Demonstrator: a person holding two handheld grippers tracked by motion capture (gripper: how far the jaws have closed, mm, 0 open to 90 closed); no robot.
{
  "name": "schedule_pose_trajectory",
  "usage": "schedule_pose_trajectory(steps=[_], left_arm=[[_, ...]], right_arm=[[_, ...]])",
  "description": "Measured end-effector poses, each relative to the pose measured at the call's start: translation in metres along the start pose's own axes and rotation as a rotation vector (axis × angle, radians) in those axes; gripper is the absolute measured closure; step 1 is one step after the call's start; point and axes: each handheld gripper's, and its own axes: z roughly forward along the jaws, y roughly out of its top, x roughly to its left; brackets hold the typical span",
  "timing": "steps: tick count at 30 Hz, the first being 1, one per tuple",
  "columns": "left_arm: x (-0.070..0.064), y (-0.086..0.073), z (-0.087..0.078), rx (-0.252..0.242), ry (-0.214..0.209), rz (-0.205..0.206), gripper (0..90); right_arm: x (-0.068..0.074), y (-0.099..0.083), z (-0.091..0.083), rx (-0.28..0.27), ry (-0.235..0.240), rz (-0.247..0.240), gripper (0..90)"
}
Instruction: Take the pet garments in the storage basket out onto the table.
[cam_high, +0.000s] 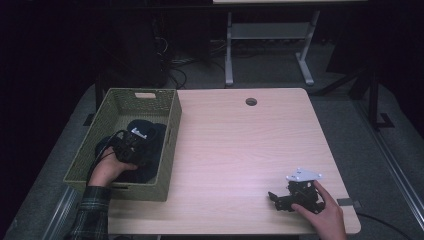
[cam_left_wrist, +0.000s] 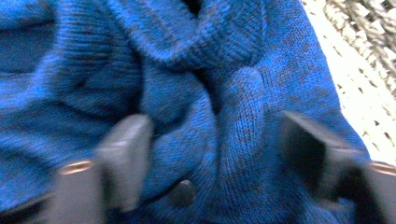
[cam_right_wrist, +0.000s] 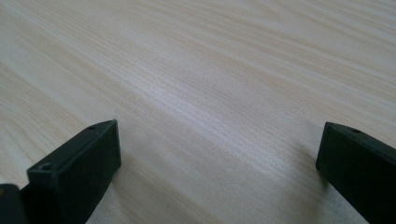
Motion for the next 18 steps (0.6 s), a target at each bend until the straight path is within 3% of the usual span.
schedule_pose_trajectory(steps=[1,2,4,7,11,17,18], left_arm=[[0.0,0.0,-0.002,-0.001,0.0,0.0,56.1],[0.001,-0.001,-0.004,-0.005,-0.007,-0.007,56.1],[0.002,-0.001,-0.006,0.002,-0.011,-0.02,68.7],[0.006,0.0,-0.01,-0.005,-0.03,-0.056,74.2],[0.009,-0.001,-0.015,-0.028,-0.037,-0.081,75.2],[0.013,-0.003,-0.027,-0.131,-0.057,-0.099,75.4],[0.015,-0.005,-0.032,-0.168,-0.059,-0.11,75.6]], right_arm=[[0.0,0.0,0.0,0.0,0.0,0.0,0.0],[0.0,0.0,0.0,0.0,0.0,0.0,0.0],[0.0,0.0,0.0,0.0,0.0,0.0,0.0],[0.0,0.0,0.0,0.0,0.0,0.0,0.0],[0.0,0.0,0.0,0.0,0.0,0.0,0.0],[0.0,0.0,0.0,0.0,0.0,0.0,0.0],[0.0,0.0,0.0,0.0,0.0,0.0,0.0]])
